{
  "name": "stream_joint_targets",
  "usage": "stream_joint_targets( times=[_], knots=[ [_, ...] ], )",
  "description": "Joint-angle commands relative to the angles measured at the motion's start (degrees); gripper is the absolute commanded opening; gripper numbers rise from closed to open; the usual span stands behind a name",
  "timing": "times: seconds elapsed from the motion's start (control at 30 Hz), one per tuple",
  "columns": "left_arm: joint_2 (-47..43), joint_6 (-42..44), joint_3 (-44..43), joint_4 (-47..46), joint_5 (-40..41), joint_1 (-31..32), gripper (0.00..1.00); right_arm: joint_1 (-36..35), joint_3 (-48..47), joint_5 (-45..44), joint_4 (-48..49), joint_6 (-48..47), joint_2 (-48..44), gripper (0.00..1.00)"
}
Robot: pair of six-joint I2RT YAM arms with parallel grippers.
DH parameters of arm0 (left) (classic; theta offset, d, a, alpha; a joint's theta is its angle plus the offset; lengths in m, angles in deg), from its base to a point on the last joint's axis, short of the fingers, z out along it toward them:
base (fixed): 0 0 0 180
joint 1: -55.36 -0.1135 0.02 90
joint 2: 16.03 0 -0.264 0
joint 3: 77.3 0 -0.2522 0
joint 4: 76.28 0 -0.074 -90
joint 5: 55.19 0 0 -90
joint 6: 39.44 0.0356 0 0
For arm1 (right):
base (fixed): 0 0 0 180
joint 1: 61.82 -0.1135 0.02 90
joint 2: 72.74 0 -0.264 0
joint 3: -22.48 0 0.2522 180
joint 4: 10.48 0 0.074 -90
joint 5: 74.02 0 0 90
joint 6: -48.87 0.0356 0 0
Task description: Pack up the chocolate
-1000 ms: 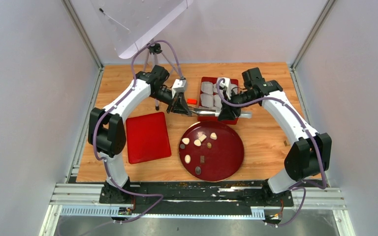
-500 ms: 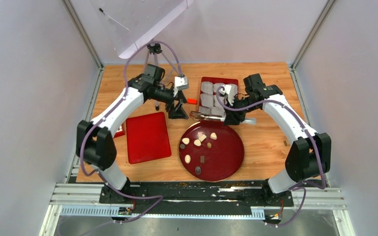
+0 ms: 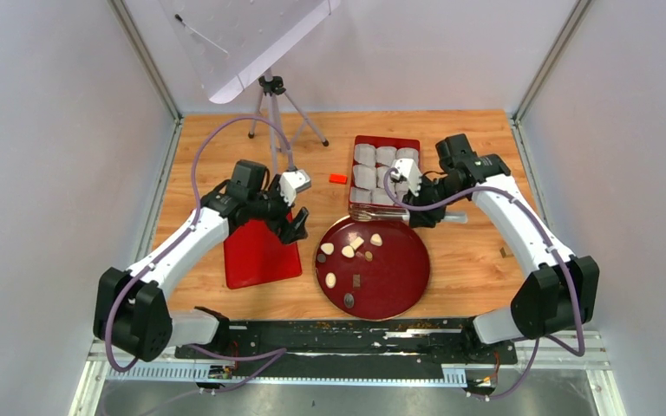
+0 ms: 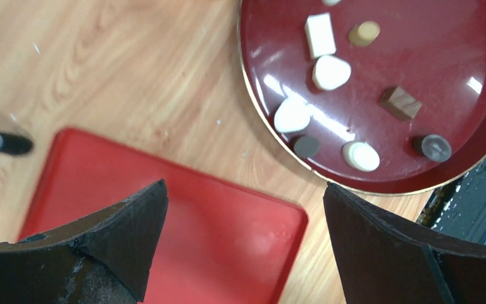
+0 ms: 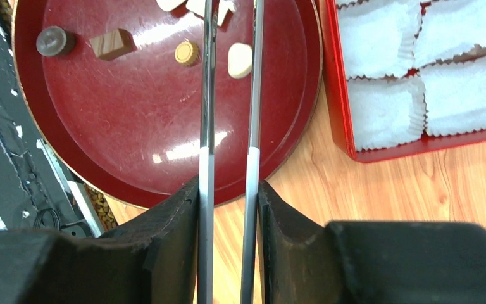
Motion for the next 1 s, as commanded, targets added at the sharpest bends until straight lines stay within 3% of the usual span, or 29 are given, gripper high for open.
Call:
stream_joint_targets(
  times=[0.0,0.3,0.67,0.97],
  knots=[
    [-1.9,-5.4,1.1,-2.8,3.2,-0.2,1.00,-0.3,0.6,-4.5,-0.7,-0.2,-4.0,0.34],
    [2.5,-8.5,-1.6,-7.9,4.4,-0.2,1.00,-0.3,2.9,-8.7,-1.3,10.6,-7.1,0.40],
    [3.5,-8.0,-2.3,-7.5,5.3,-0.2,1.00,-0.3,7.5,-11.0,0.5,9.3,-7.0,0.40],
    [5.2,-10.4,-3.4,-8.6,7.4,-0.1,1.00,-0.3,7.0,-10.1,-0.3,7.5,-4.4,0.46]
  ],
)
